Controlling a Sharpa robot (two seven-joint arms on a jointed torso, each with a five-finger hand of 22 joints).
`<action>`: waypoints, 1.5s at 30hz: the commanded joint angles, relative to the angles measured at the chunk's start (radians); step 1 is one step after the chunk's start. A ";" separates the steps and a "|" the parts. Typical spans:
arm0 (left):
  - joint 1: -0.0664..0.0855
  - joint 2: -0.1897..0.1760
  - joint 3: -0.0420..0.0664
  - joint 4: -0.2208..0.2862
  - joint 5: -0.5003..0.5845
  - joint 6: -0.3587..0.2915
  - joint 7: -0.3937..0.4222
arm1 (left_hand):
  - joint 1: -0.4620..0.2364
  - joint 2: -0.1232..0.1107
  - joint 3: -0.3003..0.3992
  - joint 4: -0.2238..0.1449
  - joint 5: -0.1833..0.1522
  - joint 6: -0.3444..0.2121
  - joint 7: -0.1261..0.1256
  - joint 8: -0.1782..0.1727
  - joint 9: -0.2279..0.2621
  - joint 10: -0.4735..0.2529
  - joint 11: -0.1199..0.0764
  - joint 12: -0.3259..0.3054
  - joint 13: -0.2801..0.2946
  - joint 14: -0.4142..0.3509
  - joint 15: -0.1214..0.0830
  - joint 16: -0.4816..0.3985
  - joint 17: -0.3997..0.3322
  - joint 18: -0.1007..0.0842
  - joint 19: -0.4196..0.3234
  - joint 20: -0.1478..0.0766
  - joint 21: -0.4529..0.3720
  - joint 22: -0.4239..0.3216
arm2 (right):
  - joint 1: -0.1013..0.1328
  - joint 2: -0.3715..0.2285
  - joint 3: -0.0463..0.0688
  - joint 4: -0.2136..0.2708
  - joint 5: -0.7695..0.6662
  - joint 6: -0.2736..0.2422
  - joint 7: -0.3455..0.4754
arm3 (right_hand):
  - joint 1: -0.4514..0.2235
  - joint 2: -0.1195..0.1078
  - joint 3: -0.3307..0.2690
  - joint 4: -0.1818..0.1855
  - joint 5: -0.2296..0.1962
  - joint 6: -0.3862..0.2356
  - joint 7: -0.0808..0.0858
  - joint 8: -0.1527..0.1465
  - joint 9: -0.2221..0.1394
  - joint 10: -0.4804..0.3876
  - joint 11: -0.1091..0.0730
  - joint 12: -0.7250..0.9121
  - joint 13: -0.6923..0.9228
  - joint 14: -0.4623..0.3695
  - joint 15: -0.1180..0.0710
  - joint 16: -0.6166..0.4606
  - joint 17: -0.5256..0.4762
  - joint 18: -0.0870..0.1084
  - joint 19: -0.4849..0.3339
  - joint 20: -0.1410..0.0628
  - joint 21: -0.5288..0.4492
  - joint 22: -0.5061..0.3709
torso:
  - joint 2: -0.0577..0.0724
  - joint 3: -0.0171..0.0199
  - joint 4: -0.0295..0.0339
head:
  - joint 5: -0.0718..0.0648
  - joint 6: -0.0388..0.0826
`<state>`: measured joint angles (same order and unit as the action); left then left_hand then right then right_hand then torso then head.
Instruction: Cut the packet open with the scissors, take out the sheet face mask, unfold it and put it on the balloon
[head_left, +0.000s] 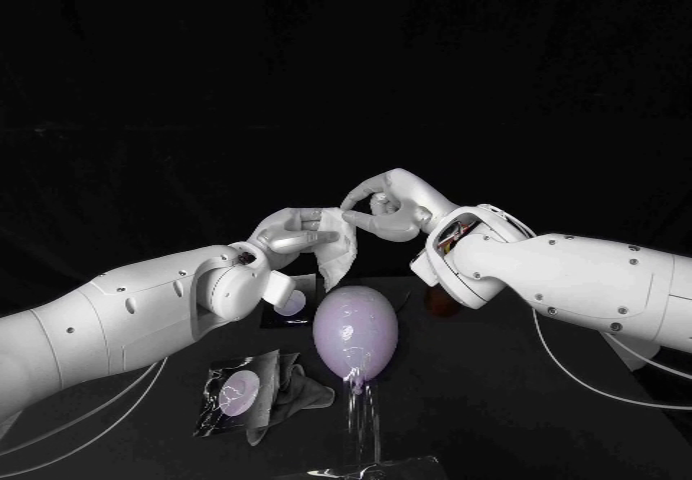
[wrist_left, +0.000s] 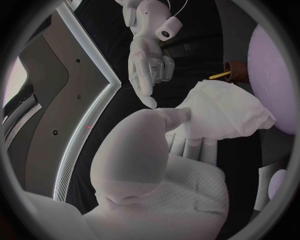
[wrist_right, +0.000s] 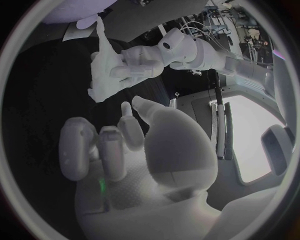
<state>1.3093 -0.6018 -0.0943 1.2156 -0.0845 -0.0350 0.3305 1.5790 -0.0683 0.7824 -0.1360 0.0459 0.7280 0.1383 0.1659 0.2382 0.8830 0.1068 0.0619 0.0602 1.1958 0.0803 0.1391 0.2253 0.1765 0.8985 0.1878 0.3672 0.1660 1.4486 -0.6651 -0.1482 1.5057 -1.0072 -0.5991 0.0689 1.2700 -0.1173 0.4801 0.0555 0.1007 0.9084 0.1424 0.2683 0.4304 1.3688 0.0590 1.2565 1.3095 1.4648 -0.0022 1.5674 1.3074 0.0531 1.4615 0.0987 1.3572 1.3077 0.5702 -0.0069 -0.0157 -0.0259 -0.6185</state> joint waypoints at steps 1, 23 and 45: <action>0.001 0.002 0.002 0.005 -0.082 -0.034 0.012 | -0.008 0.000 0.001 -0.006 0.003 -0.008 0.000 -0.005 -0.001 -0.007 -0.001 -0.002 0.002 0.007 -0.002 -0.004 -0.001 -0.008 -0.009 -0.001 0.004 0.001 | 0.002 0.015 0.002 -0.006 -0.238 -0.092 -0.084 | -0.001 -0.018 -0.002 -0.009 0.004 0.008 0.003 -0.009 -0.004 0.009 0.002 0.009 0.021 0.106 -0.005 0.003 0.263 -0.010 0.022 -0.001 0.011 0.207 | -0.001 -0.0006 0.0010 | -0.001 0.002; 0.001 0.000 0.002 0.018 -0.116 -0.045 0.029 | -0.040 0.016 0.020 -0.035 0.003 0.065 0.025 0.019 0.012 0.056 0.025 0.008 0.003 0.012 0.001 -0.019 -0.007 -0.007 -0.036 0.003 0.037 0.021 | -0.005 0.090 0.001 -0.080 -0.437 -0.048 -0.202 | -0.001 -0.045 -0.004 -0.021 -0.031 0.012 0.007 -0.029 -0.014 -0.003 0.006 0.000 0.014 0.106 -0.001 0.003 0.263 -0.010 0.020 0.002 0.008 0.206 | -0.001 0.0005 -0.0003 | 0.001 0.004; 0.001 -0.002 0.002 0.026 -0.118 -0.044 0.034 | -0.044 0.017 0.024 -0.040 0.003 0.066 0.027 0.018 0.011 0.059 0.027 0.004 0.003 0.013 0.002 -0.021 -0.008 -0.007 -0.041 0.003 0.043 0.024 | -0.020 0.096 0.000 -0.085 -0.410 -0.012 -0.230 | -0.014 -0.042 -0.007 -0.009 -0.037 0.048 -0.002 -0.020 -0.012 -0.002 0.000 0.005 0.017 0.106 -0.004 0.003 0.263 -0.009 0.019 0.001 0.010 0.206 | -0.001 0.0004 0.0003 | 0.002 0.003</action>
<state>1.3093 -0.6048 -0.0944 1.2381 -0.2000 -0.0769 0.3467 1.5456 -0.0518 0.8072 -0.1684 0.0454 0.7876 0.1679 0.1786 0.2494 0.9335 0.1326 0.0725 0.0638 1.2024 0.0846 0.1235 0.2184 0.1688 0.8648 0.1930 0.4065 0.1890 1.4295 -0.5706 -0.1489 1.4216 -1.4124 -0.6254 -0.1512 1.2633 -0.1606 0.4759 0.0415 0.0674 0.9503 0.1395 0.2462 0.4175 1.3681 0.0663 1.2594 1.3080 1.4645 -0.0019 1.5668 1.3078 0.0528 1.4604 0.0988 1.3677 1.3081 0.5697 -0.0064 -0.0160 -0.0239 -0.6163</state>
